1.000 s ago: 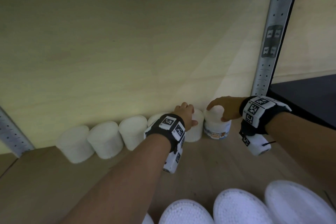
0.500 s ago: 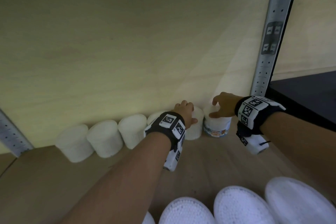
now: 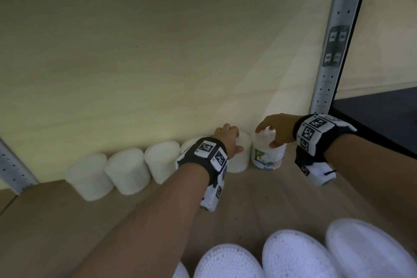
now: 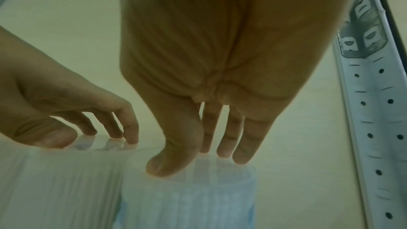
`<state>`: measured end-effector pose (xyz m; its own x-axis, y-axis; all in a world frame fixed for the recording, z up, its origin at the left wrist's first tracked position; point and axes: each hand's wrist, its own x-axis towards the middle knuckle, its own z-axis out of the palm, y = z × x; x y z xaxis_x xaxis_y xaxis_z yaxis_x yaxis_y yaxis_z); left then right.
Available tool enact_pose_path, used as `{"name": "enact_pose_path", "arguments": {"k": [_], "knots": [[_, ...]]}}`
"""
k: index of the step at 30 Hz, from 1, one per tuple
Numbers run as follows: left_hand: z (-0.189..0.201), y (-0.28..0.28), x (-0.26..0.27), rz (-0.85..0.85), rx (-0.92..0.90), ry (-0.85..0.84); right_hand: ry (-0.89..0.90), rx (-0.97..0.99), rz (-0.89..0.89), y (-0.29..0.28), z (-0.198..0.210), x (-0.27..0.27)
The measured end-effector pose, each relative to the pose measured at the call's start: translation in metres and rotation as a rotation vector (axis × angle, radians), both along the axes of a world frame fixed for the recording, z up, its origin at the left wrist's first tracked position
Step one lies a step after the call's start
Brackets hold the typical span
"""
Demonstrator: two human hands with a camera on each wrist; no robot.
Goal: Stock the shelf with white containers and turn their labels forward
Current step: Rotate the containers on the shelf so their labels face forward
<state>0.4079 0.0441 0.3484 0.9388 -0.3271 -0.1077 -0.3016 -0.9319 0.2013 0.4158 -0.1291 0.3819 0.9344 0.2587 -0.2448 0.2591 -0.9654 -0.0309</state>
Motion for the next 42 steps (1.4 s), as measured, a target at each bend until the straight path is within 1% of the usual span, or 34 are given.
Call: {"name": "enact_pose_path", "arguments": {"k": [5,10,15,18,20,22,23,25,28,32,36,39,42], "knots": [[0.001,0.003,0.000,-0.016,-0.015,0.004,-0.020,0.007,0.003,-0.001,-0.001,-0.002],[0.004,0.008,0.002,-0.055,-0.022,0.042,-0.025,0.021,-0.005,-0.003,-0.004,0.000],[0.018,0.017,0.008,-0.178,0.028,0.118,0.006,0.025,-0.012,-0.002,-0.004,0.001],[0.024,0.020,0.013,-0.218,0.015,0.171,0.004,0.014,-0.011,-0.002,-0.005,0.001],[0.024,0.020,0.012,-0.189,-0.064,0.147,0.007,0.009,-0.009,-0.002,-0.005,0.001],[0.021,0.019,0.011,-0.110,-0.198,0.043,0.006,0.011,-0.007,-0.003,-0.004,0.001],[0.020,0.018,0.012,-0.064,-0.236,-0.017,0.007,0.018,-0.010,-0.003,-0.005,0.001],[0.015,0.014,0.014,0.020,-0.192,-0.094,0.007,0.026,-0.013,-0.003,-0.005,0.001],[0.009,0.006,0.014,0.082,-0.082,-0.101,0.007,0.032,-0.013,-0.002,-0.004,0.001],[-0.002,-0.002,0.011,0.062,0.031,-0.099,0.004,0.023,-0.010,-0.003,-0.005,0.001],[-0.005,-0.004,0.010,0.063,0.053,-0.123,-0.010,0.027,-0.010,-0.004,-0.007,0.001],[-0.002,-0.003,0.011,0.032,0.040,-0.076,-0.003,0.030,-0.005,-0.004,-0.006,0.001],[0.004,-0.002,0.011,-0.026,0.046,0.009,0.006,0.021,-0.003,-0.003,-0.004,0.000]]}}
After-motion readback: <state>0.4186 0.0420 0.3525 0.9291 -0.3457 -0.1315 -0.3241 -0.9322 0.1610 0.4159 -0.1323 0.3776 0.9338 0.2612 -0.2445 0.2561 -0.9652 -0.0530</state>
